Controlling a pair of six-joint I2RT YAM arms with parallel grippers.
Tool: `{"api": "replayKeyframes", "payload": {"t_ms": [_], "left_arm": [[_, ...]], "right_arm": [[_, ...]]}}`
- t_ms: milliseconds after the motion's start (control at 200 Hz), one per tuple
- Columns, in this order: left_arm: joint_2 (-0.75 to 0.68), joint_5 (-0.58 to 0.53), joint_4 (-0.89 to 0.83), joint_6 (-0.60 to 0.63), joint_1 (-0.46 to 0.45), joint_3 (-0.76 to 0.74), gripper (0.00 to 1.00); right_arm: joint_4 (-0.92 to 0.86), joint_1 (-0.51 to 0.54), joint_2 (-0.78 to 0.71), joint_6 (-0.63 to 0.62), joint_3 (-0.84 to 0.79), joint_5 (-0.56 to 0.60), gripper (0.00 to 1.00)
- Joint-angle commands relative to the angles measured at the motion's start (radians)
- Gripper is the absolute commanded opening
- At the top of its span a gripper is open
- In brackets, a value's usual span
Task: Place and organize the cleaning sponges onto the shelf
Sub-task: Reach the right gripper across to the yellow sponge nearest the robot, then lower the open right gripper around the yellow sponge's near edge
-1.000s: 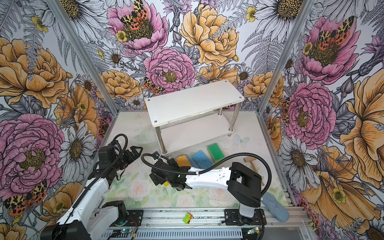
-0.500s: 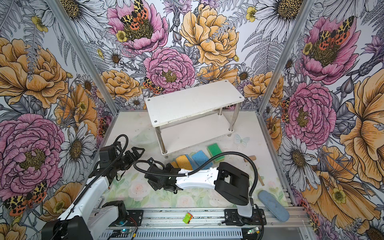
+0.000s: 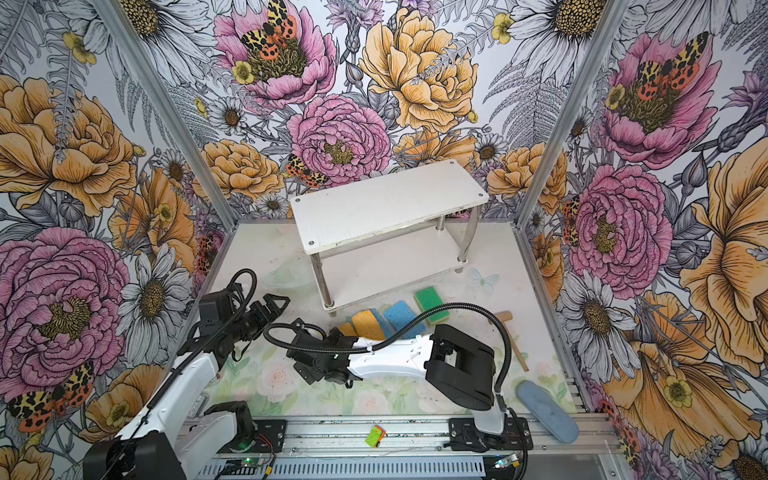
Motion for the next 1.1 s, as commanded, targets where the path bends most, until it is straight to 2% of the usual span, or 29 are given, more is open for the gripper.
{"api": "replayKeyframes", "payload": {"t_ms": [0, 846, 1091], "left_arm": [[0.004, 0.017, 0.004, -0.007, 0.007, 0.014, 0.99], [0.018, 0.015, 0.012, -0.005, 0.008, 0.011, 0.99], [0.019, 0.017, 0.011, -0.005, 0.007, 0.01, 0.99]], "right_arm": [[-0.015, 0.005, 0.024, -0.016, 0.031, -0.017, 0.96], [-0.026, -0.003, 0.046, -0.004, 0.041, -0.005, 0.92], [-0.029, -0.006, 0.05, -0.002, 0.041, -0.004, 0.85]]}}
